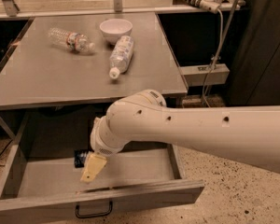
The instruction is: Pick rxbar blueberry from top drawer and place on counter
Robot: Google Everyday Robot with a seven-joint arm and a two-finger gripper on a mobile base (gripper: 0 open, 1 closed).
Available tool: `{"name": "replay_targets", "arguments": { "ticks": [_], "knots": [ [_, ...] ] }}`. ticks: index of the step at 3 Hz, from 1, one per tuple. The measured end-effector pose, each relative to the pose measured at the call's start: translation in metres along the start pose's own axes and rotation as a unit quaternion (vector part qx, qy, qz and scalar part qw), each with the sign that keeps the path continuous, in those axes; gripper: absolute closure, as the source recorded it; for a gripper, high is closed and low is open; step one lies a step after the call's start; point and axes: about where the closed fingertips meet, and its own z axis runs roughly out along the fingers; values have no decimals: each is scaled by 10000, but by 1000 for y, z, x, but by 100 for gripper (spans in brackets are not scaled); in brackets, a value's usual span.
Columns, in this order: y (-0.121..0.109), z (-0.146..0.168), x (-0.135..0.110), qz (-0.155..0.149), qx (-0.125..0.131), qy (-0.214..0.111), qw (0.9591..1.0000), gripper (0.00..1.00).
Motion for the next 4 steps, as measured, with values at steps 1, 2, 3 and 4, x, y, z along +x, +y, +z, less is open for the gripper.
{"name": "replay_targets", "arguments": {
  "ticks": [1, 2, 3, 4],
  "knots": [
    [-16, 15, -7, -108, -12, -64, 9999, 0],
    [-15, 31, -7, -67, -201, -77, 9997, 0],
    [-15, 32, -7, -64, -205, -77, 9997, 0],
    [-20, 42, -7, -26, -80, -100, 9999, 0]
  ]
}}
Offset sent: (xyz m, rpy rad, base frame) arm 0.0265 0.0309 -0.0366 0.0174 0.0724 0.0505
